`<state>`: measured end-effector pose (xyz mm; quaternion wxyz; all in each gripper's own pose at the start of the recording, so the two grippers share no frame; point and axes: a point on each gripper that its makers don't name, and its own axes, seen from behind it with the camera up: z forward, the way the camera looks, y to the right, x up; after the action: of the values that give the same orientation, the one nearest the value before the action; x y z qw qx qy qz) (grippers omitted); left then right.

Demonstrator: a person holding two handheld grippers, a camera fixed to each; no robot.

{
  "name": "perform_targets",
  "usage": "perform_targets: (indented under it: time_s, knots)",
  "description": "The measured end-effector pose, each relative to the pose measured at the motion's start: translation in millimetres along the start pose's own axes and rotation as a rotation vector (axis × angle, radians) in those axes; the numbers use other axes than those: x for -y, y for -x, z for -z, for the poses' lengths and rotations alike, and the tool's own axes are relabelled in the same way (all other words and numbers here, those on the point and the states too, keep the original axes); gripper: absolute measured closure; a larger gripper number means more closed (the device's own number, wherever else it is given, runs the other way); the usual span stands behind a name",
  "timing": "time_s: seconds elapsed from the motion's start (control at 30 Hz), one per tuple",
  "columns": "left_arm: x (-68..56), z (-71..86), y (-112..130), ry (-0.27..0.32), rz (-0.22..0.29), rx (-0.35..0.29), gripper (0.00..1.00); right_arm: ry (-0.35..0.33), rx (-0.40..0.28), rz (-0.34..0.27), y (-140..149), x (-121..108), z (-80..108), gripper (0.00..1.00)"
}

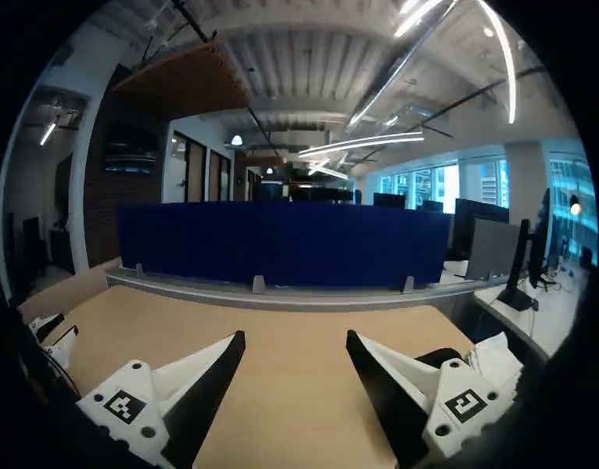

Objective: Fold towel

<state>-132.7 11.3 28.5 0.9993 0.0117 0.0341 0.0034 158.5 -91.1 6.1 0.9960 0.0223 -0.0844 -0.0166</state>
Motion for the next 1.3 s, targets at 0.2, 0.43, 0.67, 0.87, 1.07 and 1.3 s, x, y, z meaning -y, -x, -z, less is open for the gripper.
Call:
perform_targets:
  time_s: [0.2, 0.43, 0.67, 0.87, 1.07, 1.3]
  knots:
    - [1.4, 3.9, 18.8, -0.017, 0.017, 0.014, 0.11, -0.001, -0.003, 0.004, 8.0, -3.7, -2.1, 0.0]
    - [0.2, 3.5, 29.6, -0.023, 0.05, 0.019, 0.11, -0.002, -0.009, 0.005, 6.9, -7.7, -2.0, 0.0]
    - [1.2, 1.4, 44.0, -0.028, 0.04, 0.037, 0.11, 0.01, -0.019, 0.005, 3.1, -18.6, -0.2, 0.0]
    - [1.4, 1.5, 50.9, -0.031, 0.054, 0.049, 0.11, 0.018, -0.025, 0.0, -0.8, -25.5, 1.1, 0.0]
    - [-1.7, 0.9, 49.7, -0.024, 0.049, 0.049, 0.11, 0.017, -0.033, -0.003, -3.9, -30.1, 0.1, 0.0]
    - [-1.3, 0.8, 50.0, -0.023, 0.05, 0.05, 0.11, 0.016, -0.066, -0.017, -14.1, -39.3, 3.2, 0.0]
